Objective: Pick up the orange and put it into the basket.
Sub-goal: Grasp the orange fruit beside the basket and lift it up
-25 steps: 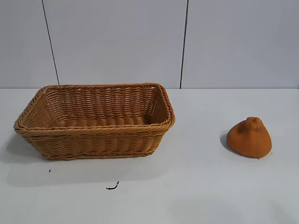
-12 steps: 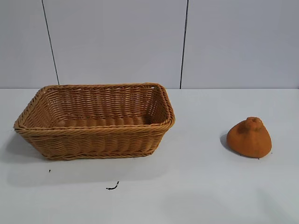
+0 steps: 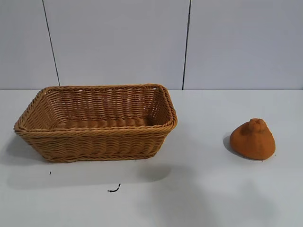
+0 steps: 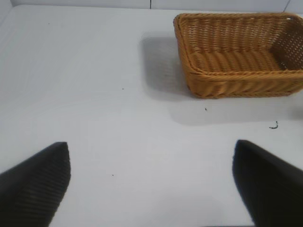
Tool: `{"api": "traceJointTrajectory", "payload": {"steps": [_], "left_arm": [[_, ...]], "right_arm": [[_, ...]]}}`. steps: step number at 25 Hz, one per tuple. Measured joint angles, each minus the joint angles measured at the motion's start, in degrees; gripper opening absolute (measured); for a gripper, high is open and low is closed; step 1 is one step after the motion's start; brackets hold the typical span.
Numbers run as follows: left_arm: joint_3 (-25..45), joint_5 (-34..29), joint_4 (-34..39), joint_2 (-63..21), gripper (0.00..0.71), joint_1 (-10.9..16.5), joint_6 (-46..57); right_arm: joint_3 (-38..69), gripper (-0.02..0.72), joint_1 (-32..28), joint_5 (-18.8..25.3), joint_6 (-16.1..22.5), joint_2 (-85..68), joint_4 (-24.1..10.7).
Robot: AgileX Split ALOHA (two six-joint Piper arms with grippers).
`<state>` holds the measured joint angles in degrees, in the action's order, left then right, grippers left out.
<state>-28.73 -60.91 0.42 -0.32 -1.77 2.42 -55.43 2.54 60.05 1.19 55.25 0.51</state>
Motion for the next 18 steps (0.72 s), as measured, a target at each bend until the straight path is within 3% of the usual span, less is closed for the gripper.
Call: {"api": "traceJointTrajectory", "payload": {"steps": [10,18], "left_arm": [[0.0,0.0,0.0,0.0,0.666,0.0,0.0],[0.0,0.0,0.0,0.0,0.666,0.0,0.0]], "right_arm": [[-19.5,0.694,0.0,0.5,-3.2,36.4,4.1],[-27.4,0.694,0.0,-1.4,-2.7,52.8,4.6]]}}
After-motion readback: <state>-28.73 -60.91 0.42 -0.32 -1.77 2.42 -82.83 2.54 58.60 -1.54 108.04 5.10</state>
